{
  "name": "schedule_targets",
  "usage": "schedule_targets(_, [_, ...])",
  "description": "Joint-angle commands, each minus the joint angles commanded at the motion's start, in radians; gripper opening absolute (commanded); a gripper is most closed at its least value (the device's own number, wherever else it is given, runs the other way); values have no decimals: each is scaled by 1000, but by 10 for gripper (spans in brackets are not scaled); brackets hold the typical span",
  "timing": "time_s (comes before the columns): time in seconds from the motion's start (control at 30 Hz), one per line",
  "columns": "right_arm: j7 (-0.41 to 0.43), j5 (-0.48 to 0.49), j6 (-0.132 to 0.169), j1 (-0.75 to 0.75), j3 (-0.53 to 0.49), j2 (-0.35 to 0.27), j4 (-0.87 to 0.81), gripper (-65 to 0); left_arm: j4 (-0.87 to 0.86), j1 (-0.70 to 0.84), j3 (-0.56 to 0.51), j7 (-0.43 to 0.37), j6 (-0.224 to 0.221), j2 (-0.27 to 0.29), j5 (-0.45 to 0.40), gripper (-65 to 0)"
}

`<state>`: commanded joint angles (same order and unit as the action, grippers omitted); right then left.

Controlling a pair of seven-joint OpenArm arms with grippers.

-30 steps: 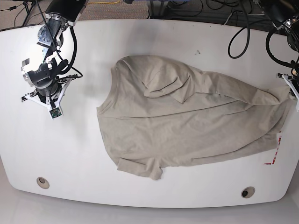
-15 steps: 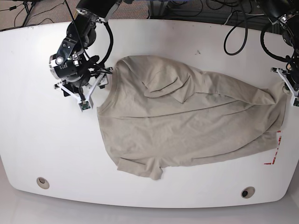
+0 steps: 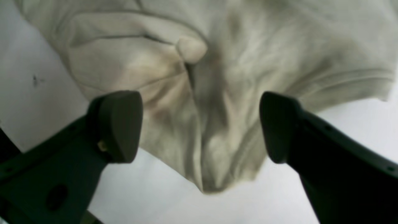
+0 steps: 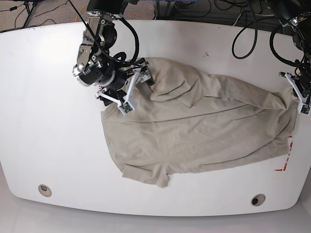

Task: Layout the t-shirt on the table in an organized manner, then fold the t-shirt properly
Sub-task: 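Move the right gripper holding fabric toward the shirt's middle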

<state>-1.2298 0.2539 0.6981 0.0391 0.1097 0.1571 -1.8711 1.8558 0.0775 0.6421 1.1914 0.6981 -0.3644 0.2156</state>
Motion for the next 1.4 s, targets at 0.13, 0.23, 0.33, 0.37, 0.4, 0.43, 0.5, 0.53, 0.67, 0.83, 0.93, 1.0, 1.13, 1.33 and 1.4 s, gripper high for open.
schedule_targets(0.13, [40, 0, 0, -9, -58, 0, 80, -86, 0, 2, 0, 0, 0, 0, 0, -650])
schedule_targets(0.23, [66, 0, 0, -21, -80, 0, 120, -87, 0, 2, 0, 0, 0, 0, 0, -650])
schedule_targets(0.33, [114, 0, 0, -25, -84, 0, 169, -89, 0, 2, 0, 0, 0, 0, 0, -650])
schedule_targets(0.37, [133, 0, 0, -25, -84, 0, 189, -89, 0, 2, 0, 0, 0, 0, 0, -650])
schedule_targets(0.4, [146, 0, 0, -25, -84, 0, 199, -89, 0, 2, 0, 0, 0, 0, 0, -650])
schedule_targets(0.43, [155, 0, 0, -26, -84, 0, 209, -90, 0, 2, 0, 0, 0, 0, 0, -650])
schedule_targets(0.5, [173, 0, 0, -26, -84, 0, 232, -105, 0, 2, 0, 0, 0, -2, 0, -650])
schedule_targets(0.53, [180, 0, 0, -26, -83, 0, 241, -119, 0, 3, 0, 0, 0, -2, 0, -650])
schedule_targets(0.67, [183, -2, 0, -29, -81, -11, 258, -206, 2, 5, 0, 0, 0, -2, 0, -650])
schedule_targets(0.83, [183, 0, 0, -29, -81, -18, 250, -379, 0, 5, 0, 0, 0, -2, 0, -650])
schedule_targets(0.93, [181, -2, 0, -25, -80, -20, 219, -525, 0, 5, 0, 0, 0, -2, 0, -650])
schedule_targets(1.0, [176, -2, 0, -14, -80, -21, 187, -626, 0, 2, 0, -2, 0, -2, 0, -650])
schedule_targets(1.13, [173, 0, 0, 15, -81, -46, 112, -650, 0, 2, 0, -2, 0, -2, 0, -650])
schedule_targets(1.33, [115, 0, 0, 64, -78, -73, -6, -650, 2, 3, -2, -2, 0, -3, 2, -650])
schedule_targets(1.4, [91, 2, 0, 91, -78, -116, -72, -650, 2, 5, -8, -2, 0, -12, 5, -650])
